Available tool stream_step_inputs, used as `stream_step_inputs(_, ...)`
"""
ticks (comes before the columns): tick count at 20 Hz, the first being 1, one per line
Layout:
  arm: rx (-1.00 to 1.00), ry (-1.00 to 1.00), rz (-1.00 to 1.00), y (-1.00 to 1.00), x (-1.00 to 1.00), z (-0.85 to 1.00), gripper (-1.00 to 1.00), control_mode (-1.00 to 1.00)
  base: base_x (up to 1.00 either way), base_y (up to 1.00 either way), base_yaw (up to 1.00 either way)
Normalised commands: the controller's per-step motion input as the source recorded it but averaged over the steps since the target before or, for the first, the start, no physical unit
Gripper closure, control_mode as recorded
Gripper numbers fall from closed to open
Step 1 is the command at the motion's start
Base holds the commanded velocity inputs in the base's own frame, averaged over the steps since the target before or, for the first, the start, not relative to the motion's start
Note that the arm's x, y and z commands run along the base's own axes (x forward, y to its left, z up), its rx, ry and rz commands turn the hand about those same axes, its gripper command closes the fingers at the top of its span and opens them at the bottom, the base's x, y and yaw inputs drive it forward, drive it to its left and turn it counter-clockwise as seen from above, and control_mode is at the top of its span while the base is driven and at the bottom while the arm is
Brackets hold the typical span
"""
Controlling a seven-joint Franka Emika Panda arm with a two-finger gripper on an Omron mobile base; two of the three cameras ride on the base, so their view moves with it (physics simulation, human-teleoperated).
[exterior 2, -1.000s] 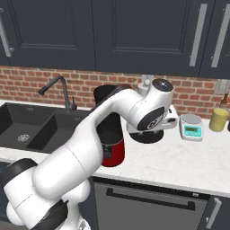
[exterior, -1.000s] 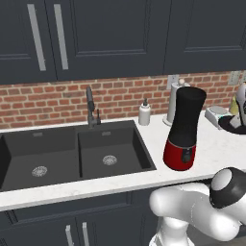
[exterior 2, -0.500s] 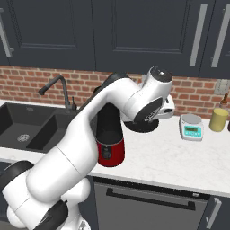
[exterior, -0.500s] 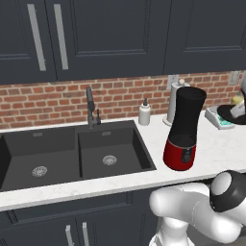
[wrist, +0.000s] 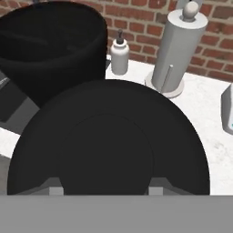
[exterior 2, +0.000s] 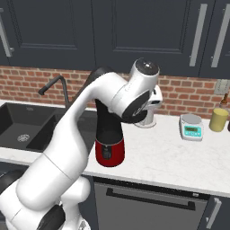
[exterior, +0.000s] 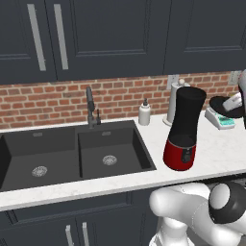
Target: Close the lid blender by securely placing the lid on top.
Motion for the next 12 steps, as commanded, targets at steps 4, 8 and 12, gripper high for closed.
stream_step_inputs(4,0.0,-0.01,-0.01,0.33,0.03,0.2,1.0,-1.0,0.0,0.0,0.0)
stream_step_inputs(8,0.0,0.0,-0.02,0.29,0.14,0.15,1.0,-1.0,0.0,0.0,0.0)
stream_step_inputs(12,0.0,0.0,-0.03,0.26,0.2,0.14,1.0,-1.0,0.0,0.0,0.0)
